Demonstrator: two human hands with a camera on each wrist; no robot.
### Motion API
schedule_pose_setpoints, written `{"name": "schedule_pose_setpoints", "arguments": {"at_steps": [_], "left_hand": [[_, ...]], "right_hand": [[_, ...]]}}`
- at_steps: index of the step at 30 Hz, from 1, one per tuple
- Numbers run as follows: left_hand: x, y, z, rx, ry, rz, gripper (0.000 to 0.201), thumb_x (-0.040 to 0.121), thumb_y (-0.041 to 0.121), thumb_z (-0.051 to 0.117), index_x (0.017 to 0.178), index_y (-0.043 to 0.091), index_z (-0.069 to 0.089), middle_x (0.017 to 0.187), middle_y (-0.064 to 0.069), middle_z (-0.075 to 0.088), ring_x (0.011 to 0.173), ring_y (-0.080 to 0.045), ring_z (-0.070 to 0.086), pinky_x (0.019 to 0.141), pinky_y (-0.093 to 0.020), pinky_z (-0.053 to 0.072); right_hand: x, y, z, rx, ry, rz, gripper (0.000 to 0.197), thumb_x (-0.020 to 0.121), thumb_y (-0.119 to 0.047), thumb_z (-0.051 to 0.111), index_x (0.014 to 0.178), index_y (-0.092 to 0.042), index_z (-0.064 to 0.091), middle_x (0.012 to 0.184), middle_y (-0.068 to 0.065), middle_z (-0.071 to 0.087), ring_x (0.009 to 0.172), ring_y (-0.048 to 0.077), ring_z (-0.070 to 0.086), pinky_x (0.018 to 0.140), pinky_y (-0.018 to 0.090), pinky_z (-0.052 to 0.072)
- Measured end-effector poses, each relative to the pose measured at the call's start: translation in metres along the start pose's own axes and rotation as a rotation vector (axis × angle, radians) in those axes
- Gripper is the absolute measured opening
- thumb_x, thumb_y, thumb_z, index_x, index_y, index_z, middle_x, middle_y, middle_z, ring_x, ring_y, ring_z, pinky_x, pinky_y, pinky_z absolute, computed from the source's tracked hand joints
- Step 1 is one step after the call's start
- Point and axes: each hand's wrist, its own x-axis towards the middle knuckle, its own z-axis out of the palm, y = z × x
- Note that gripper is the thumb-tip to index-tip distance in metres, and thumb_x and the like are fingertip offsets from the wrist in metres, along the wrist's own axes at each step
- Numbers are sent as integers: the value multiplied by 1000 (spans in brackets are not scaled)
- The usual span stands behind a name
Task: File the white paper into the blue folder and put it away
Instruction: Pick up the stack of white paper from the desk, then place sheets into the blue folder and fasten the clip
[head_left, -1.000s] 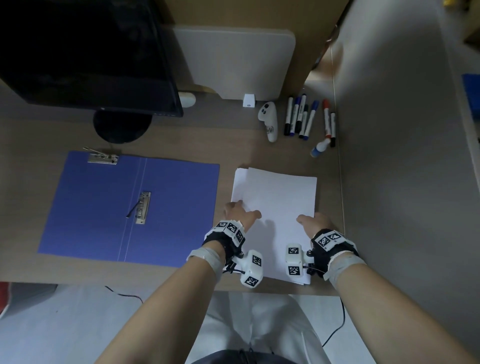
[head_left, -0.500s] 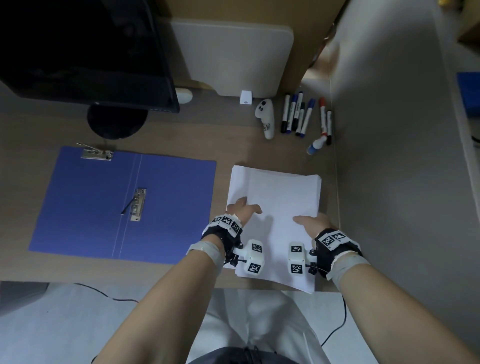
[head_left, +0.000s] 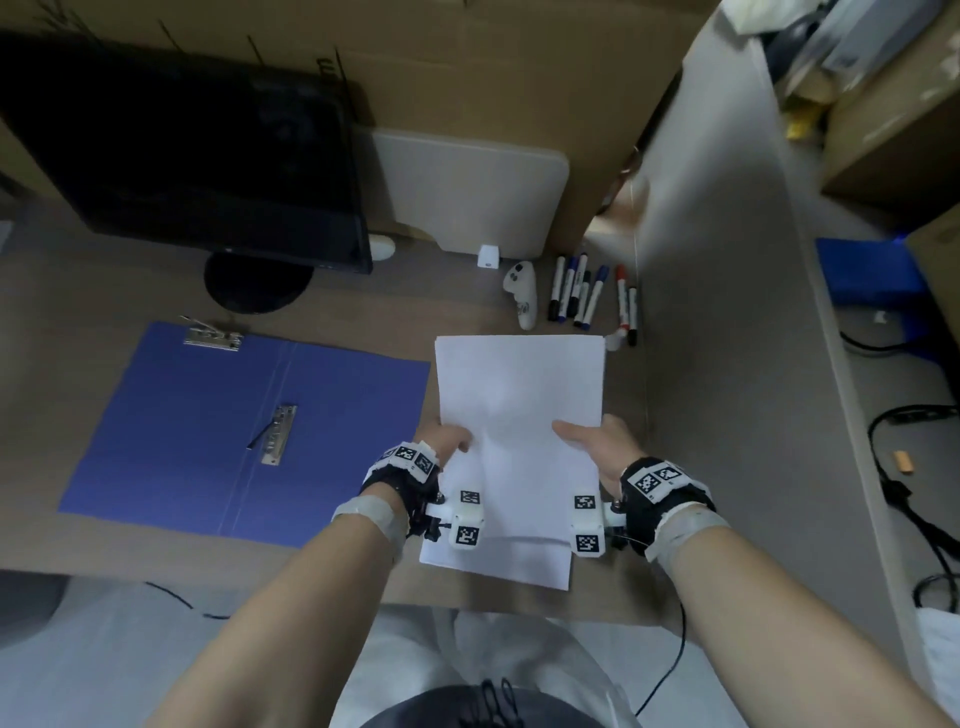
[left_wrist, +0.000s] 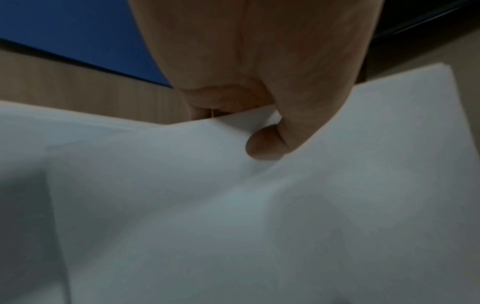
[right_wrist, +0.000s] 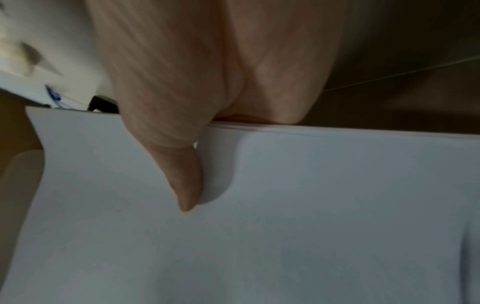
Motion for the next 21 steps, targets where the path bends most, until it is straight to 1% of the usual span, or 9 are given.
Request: {"name": "schedule_pose_setpoints", "arguments": {"at_steps": [3,5,6,9,12,14,16,19,21], "left_hand": [[-20,16,-30,-92,152,72,10,77,2,61,73,8,54,69,-5,53,70,-25,52,65,-28,47],[-34,23,-55,-163,248,135,4,78,0,58,75,2,57,72,-8,52,58,-18,47,50,-22,39],[-42,25,-69,-228,296,169,2,78,-2,58,77,0,57,78,-11,54,58,-17,46,48,-22,37],[-60,29,-109,-428,421,241,16,78,-8,57,94,-4,57,83,-11,58,66,-19,50,52,-25,37],[-65,31,-138,-524,433,281,31,78,-10,54,109,-10,58,90,-15,61,81,-27,56,70,-32,42],[-56,29,-155,-519,437,278,29,78,-11,54,107,-9,61,92,-14,61,86,-27,56,75,-34,41],[-44,27,-169,-494,398,280,17,81,-11,53,93,-4,61,84,-10,61,84,-25,54,75,-32,41],[-26,21,-186,-308,345,259,8,83,-3,56,87,4,58,82,-7,58,83,-22,53,72,-31,44],[-16,20,-197,-222,303,282,19,81,-1,59,100,1,60,88,-8,60,84,-24,56,74,-32,45]], "right_hand": [[-2,-25,31,-21,-9,-64,55,63,-33,90,102,-6,62,106,12,70,92,26,69,90,42,55],[-10,-47,58,-9,-60,-109,40,70,-29,85,94,-6,61,100,9,70,87,22,66,86,35,53],[-14,-57,72,-9,-91,-129,31,77,-23,81,94,-5,62,100,8,69,87,22,64,82,32,50],[-21,-80,117,48,-125,-195,21,86,-13,71,104,-5,65,102,4,65,95,21,60,82,28,42],[-20,-88,156,90,-147,-250,15,85,-6,70,99,-10,72,97,0,71,94,21,66,87,32,48],[-12,-87,173,102,-122,-277,12,80,-6,73,88,-15,75,91,-2,75,91,22,70,91,39,54],[3,-79,186,103,-114,-247,15,77,-11,77,90,-16,76,93,-1,76,94,23,71,90,38,54],[6,-70,200,52,-83,-141,49,69,-24,85,114,-10,71,116,-2,70,103,16,66,84,22,53],[4,-68,206,65,-13,-138,31,77,-6,78,106,0,71,105,1,68,94,14,63,69,12,49]]}}
